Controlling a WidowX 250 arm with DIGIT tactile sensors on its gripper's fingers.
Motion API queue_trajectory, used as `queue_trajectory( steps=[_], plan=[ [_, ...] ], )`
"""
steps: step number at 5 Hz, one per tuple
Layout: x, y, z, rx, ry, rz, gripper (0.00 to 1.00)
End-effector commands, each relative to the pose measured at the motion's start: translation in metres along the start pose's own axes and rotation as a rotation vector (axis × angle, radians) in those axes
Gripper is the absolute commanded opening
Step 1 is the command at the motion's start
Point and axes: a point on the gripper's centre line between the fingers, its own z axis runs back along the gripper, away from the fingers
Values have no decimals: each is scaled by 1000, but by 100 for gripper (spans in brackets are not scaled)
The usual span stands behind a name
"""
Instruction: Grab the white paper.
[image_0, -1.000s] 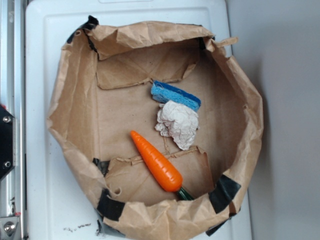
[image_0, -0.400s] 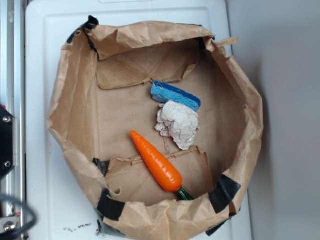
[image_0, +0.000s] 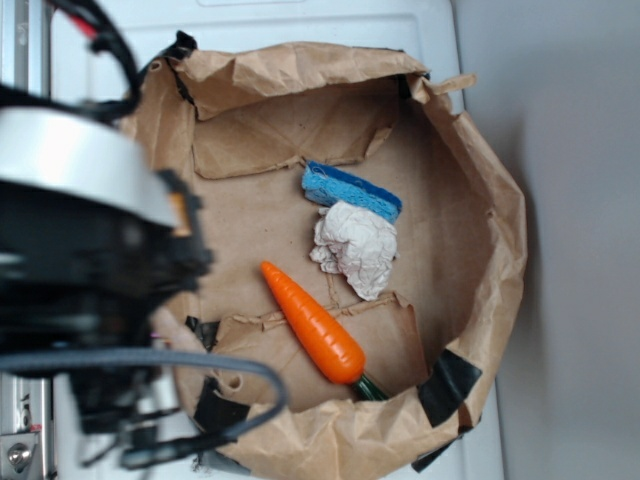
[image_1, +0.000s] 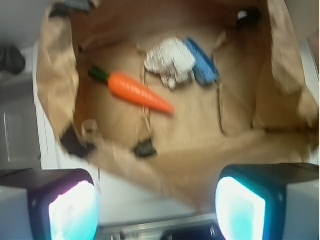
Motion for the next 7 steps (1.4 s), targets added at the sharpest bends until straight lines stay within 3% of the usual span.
queue_trajectory(
  steps=[1,2,6,7],
  plan=[
    [43,-14,-12,-29,-29,71,100],
    [46,-10,-29,-80,14,-14,100],
    [46,-10,-29,-80,14,-14,100],
    [51,0,-65,-29,13,-14,100]
  ],
)
